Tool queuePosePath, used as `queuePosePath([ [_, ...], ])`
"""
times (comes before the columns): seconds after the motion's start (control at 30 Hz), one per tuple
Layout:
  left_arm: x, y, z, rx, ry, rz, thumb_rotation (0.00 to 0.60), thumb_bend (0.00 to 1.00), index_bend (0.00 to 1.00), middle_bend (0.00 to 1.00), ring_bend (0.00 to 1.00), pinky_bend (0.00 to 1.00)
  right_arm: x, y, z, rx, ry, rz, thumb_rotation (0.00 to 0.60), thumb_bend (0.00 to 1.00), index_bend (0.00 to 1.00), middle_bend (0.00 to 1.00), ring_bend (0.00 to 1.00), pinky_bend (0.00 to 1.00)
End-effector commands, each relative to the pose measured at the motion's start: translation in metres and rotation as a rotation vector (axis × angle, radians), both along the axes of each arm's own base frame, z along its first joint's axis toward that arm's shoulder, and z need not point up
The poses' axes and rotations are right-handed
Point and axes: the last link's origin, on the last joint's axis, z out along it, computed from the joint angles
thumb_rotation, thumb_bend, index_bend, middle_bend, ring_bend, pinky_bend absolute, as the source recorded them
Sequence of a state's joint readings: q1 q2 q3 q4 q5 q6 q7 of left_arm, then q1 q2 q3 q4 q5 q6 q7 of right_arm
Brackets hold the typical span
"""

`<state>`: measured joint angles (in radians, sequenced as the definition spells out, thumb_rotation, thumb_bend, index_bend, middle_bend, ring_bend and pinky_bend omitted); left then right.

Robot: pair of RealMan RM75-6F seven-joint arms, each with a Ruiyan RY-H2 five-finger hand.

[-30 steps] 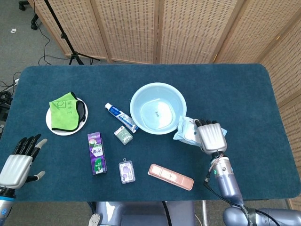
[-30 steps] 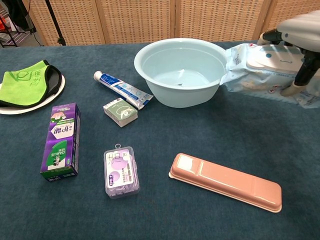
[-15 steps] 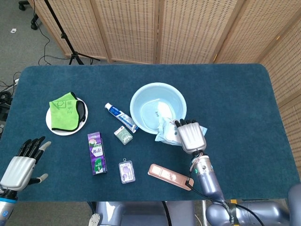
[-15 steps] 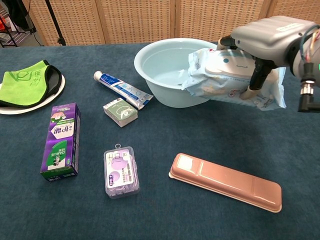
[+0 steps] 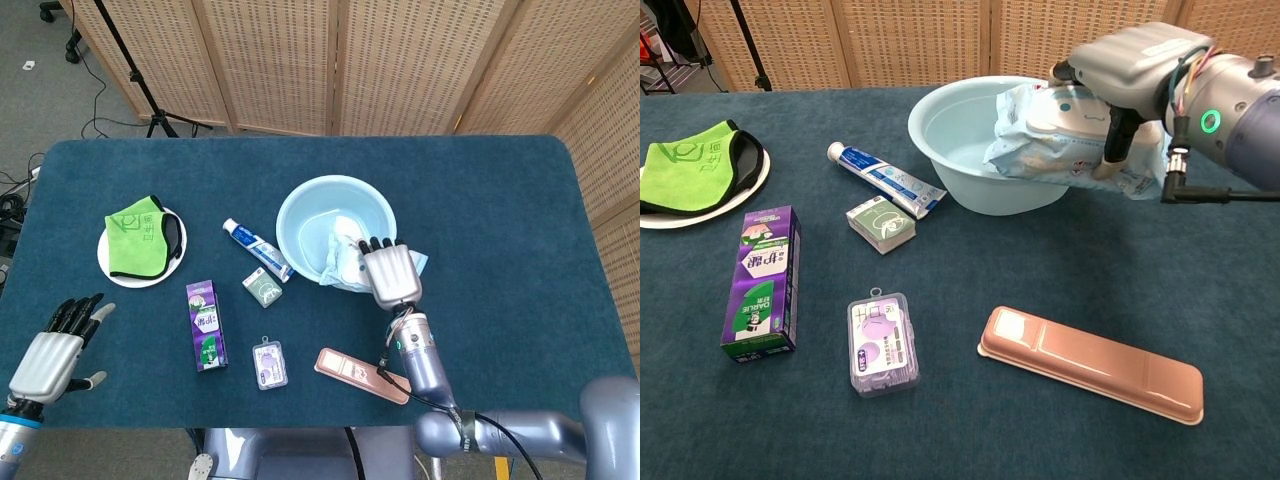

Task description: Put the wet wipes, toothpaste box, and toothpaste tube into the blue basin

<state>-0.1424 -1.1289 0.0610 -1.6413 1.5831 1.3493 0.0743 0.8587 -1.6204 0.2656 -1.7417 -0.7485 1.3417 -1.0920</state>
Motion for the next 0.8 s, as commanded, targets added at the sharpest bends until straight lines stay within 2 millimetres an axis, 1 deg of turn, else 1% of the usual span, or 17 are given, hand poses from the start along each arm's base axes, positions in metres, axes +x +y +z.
queuePosePath([
  [0.03, -0.002, 0.001, -0.002, -0.007, 0.0, 0.01, 0.6, 0.13, 0.0, 0.0, 0.0, 0.0, 0.006, -0.005, -0.001, -0.008, 0.004, 0.009, 0.6, 0.31, 0.67, 0.54, 0.5, 0.54],
  [0.3, -0.009, 0.006, -0.006, -0.027, -0.003, 0.042, 0.6, 0.13, 0.0, 0.0, 0.0, 0.0, 0.027, -0.015, -0.012, -0.008, 0.015, 0.055, 0.6, 0.31, 0.67, 0.54, 0.5, 0.54],
  [0.6, -0.011, 0.009, -0.002, -0.019, -0.023, 0.056, 0.6, 0.13, 0.0, 0.0, 0.0, 0.0, 0.052, -0.017, -0.038, 0.02, 0.008, 0.097, 0.6, 0.31, 0.67, 0.54, 0.5, 0.55],
  [0.8, -0.012, 0.01, 0.001, -0.014, -0.033, 0.061, 0.6, 0.13, 0.0, 0.0, 0.0, 0.0, 0.061, -0.018, -0.051, 0.029, 0.004, 0.104, 0.6, 0.3, 0.67, 0.54, 0.5, 0.55],
])
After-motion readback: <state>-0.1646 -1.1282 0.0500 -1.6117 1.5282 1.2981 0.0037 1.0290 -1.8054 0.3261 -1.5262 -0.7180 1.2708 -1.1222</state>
